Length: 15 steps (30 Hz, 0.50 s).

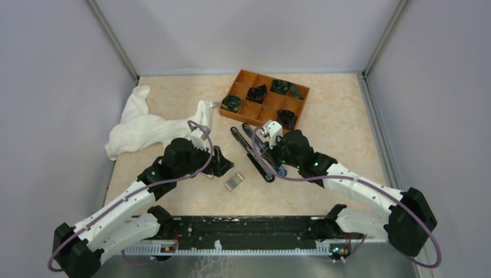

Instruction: Load the staples into the stapler

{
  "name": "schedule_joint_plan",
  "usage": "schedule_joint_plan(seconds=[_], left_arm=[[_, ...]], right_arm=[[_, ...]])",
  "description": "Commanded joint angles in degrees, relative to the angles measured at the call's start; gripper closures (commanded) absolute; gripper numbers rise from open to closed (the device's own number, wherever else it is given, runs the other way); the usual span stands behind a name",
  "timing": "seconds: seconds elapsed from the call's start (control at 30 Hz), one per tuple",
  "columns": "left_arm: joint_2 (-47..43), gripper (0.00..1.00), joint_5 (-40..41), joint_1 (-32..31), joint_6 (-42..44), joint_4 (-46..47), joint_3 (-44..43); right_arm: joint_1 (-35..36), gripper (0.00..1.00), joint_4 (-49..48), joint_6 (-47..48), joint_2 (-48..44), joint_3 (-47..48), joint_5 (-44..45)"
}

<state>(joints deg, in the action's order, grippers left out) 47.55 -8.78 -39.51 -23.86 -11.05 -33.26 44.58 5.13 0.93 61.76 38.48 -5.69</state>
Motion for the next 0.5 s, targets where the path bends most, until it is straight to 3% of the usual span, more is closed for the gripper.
schedule_joint_plan(seconds=[0.0, 0.47], left_arm=[[0.00, 0.02, 2.99, -0.04, -4.34, 3.64, 1.46], [-0.10, 0.01, 5.02, 0.05, -6.82, 4.60, 3.92]], right_arm=[[-0.75, 1.00, -5.19, -2.33, 1.75, -0.88, 8.07], [-2.21, 1.00, -2.63, -3.13, 7.87, -0.42, 14.88]])
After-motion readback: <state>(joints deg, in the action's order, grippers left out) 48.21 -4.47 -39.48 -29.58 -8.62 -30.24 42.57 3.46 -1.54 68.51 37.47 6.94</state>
